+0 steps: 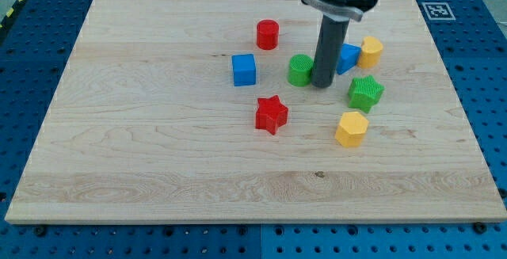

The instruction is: Slide green star down and right a bit

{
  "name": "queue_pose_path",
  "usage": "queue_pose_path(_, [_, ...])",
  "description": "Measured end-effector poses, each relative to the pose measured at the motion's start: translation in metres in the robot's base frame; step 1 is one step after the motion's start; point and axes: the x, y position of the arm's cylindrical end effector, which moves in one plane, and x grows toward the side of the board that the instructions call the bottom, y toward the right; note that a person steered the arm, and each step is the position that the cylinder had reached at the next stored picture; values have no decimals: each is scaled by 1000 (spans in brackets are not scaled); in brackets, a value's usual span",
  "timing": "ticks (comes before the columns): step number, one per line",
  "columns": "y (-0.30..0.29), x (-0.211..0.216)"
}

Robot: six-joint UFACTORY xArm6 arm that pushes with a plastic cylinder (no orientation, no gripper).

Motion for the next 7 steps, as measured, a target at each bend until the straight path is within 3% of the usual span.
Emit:
queue_pose_path(4, [48,36])
queue_pose_path(7, [49,3])
